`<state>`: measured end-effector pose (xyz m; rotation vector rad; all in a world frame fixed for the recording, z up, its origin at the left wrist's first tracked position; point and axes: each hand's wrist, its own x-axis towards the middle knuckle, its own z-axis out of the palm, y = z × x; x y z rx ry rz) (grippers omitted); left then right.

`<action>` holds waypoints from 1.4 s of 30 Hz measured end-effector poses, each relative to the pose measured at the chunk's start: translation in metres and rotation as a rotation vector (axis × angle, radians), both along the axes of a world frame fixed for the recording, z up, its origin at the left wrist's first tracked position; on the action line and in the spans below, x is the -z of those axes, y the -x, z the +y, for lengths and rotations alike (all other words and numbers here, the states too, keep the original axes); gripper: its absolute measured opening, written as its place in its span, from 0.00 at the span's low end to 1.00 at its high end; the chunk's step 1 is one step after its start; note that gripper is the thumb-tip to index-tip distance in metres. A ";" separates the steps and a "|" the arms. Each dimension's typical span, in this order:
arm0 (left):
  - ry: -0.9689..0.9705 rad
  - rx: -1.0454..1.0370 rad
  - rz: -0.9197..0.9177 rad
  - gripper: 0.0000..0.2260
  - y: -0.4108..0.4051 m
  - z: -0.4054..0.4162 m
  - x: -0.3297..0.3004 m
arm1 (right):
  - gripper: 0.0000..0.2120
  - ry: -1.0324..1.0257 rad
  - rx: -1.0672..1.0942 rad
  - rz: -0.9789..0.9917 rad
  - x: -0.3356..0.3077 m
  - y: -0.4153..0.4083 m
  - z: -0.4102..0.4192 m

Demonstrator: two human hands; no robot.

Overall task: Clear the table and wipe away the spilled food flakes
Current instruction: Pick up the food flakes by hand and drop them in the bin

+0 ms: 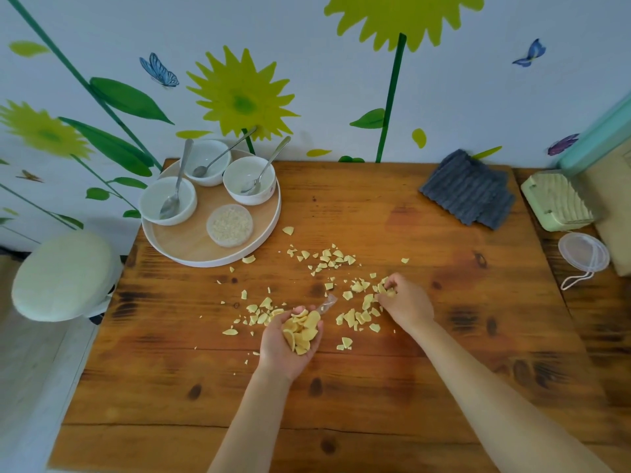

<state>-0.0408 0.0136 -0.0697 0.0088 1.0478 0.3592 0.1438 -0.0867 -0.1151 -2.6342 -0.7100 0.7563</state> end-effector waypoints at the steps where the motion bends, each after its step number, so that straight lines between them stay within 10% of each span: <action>1: 0.001 -0.005 -0.001 0.12 0.000 0.001 0.000 | 0.10 0.019 -0.007 -0.025 0.000 0.001 0.003; 7: 0.013 -0.019 0.002 0.12 0.001 0.003 0.002 | 0.07 -0.027 -0.005 0.052 -0.004 0.005 0.009; 15: 0.016 -0.019 -0.005 0.12 -0.001 0.001 -0.002 | 0.14 -0.845 0.620 1.185 -0.019 0.003 -0.010; 20: 0.008 -0.012 -0.007 0.12 0.001 0.000 -0.002 | 0.18 -0.969 0.585 1.405 -0.021 0.002 -0.013; 25: 0.015 -0.017 -0.019 0.12 0.003 0.001 0.001 | 0.11 -0.824 0.588 1.265 -0.024 0.001 -0.009; 31: 0.018 -0.010 -0.026 0.12 0.003 0.000 0.002 | 0.04 -0.213 0.052 0.415 -0.012 0.014 -0.008; 42: 0.012 -0.013 -0.009 0.12 0.004 0.002 0.000 | 0.08 -0.023 -0.218 0.130 -0.006 0.032 -0.008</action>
